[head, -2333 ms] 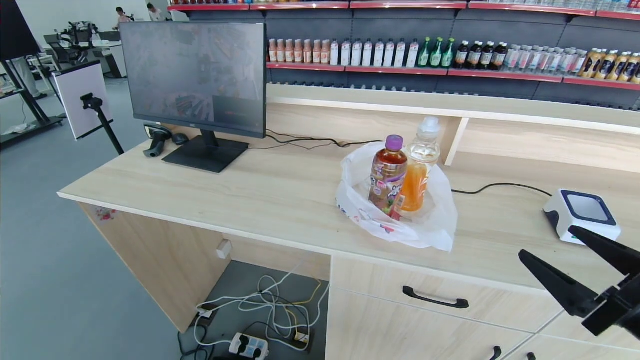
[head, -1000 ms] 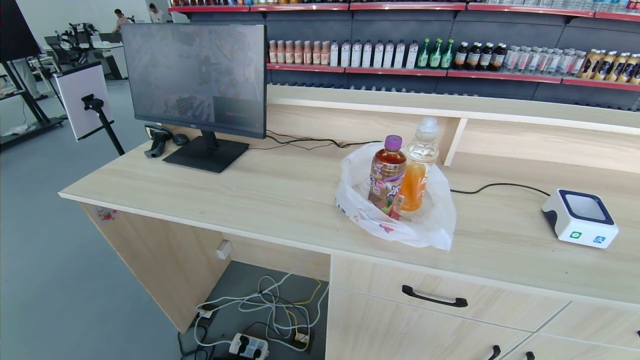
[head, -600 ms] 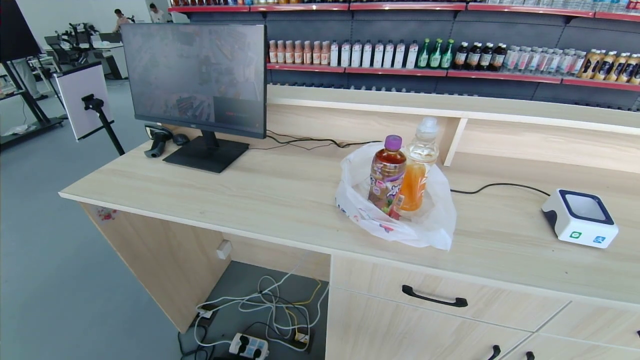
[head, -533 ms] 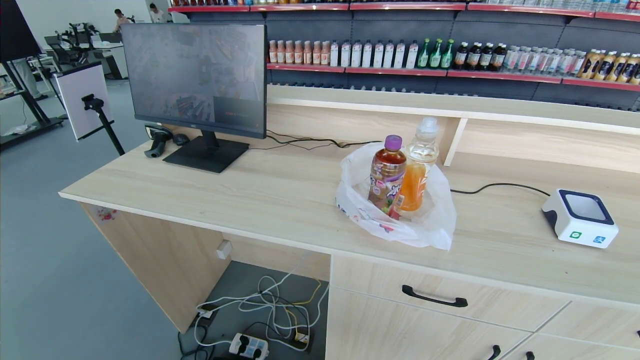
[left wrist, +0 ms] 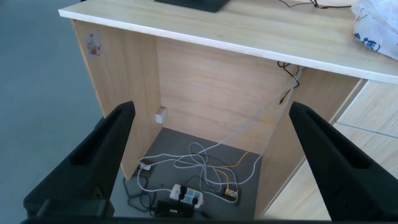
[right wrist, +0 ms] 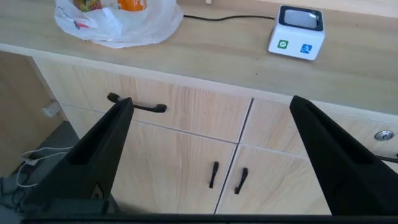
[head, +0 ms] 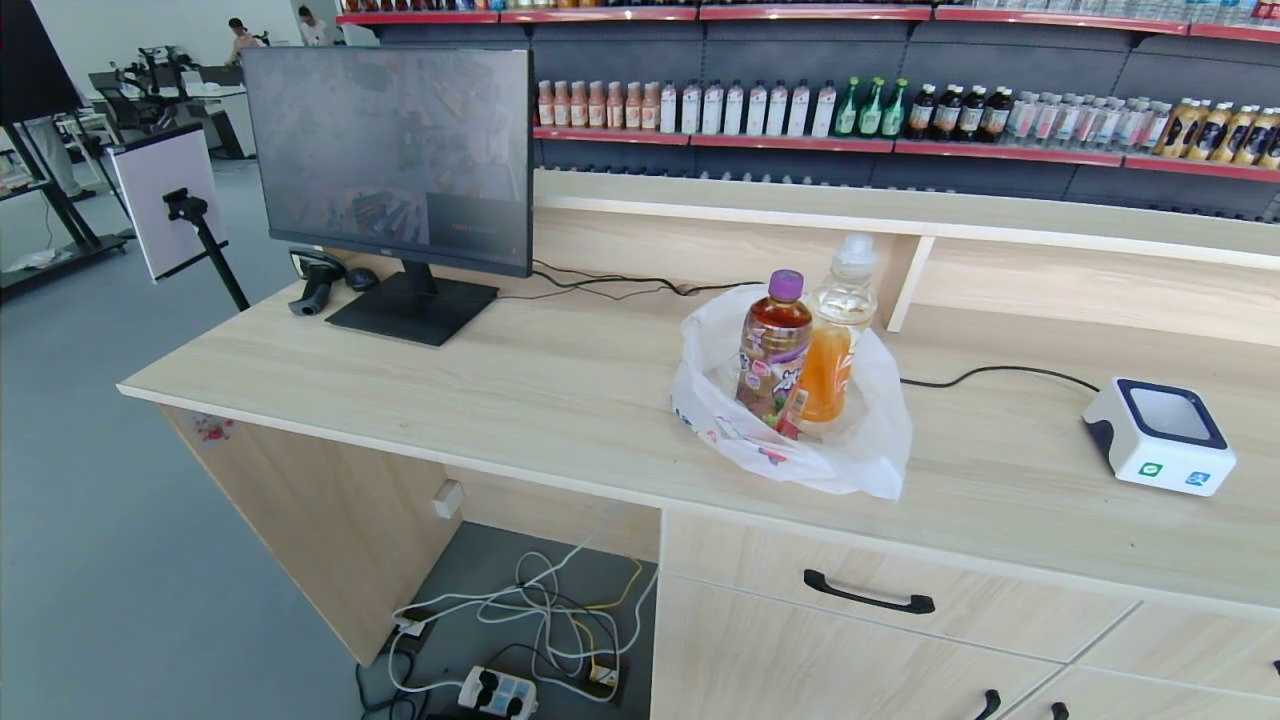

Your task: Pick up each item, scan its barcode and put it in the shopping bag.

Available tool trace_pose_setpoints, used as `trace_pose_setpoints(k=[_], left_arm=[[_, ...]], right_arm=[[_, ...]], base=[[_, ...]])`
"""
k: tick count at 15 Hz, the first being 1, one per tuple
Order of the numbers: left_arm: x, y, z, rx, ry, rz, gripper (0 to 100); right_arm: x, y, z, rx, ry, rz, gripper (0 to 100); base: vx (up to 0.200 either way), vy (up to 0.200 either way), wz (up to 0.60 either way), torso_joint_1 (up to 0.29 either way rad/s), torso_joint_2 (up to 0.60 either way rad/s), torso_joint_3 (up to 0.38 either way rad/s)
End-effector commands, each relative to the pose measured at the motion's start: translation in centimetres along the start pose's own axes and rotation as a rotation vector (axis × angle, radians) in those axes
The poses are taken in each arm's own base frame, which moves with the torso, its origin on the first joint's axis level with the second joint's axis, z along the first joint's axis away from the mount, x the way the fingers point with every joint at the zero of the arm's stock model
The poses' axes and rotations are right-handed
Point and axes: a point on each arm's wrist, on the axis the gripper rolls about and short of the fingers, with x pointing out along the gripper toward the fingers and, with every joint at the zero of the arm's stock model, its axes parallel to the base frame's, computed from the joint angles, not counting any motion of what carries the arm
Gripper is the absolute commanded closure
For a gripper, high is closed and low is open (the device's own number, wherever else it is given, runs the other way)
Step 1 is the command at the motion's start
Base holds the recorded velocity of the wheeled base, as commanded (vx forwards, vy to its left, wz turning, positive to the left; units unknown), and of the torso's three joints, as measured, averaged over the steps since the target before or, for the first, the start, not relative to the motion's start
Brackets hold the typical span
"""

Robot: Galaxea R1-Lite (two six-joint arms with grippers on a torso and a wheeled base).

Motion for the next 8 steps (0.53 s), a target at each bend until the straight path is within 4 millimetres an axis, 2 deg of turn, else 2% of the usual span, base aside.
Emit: trace_pose_setpoints(k=[1, 5, 6, 8], left_arm=[[0.0, 0.0, -0.02, 0.002, 0.002, 0.001, 0], [0.0, 0.0, -0.02, 0.0, 0.002, 0.001, 0], [0.0, 0.0, -0.03, 0.001, 0.004, 0.001, 0], [0.0, 0.0, -0.03, -0.001, 0.004, 0.001, 0]], right_arm=[[0.04, 0.0, 0.0, 0.006, 0.003, 0.0, 0], [0.04, 0.03, -0.01, 0.035, 0.004, 0.01, 0], [0.04, 0.06, -0.49, 0.043, 0.048, 0.01, 0], [0.04, 0.06, -0.45, 0.045, 0.044, 0.01, 0]], base=[[0.0, 0.0, 0.0, 0.0, 0.0, 0.0], [0.0, 0.0, 0.0, 0.0, 0.0, 0.0], [0.0, 0.0, -0.6, 0.007, 0.01, 0.007], [0.0, -0.2, -0.6, 0.002, 0.0, 0.002]])
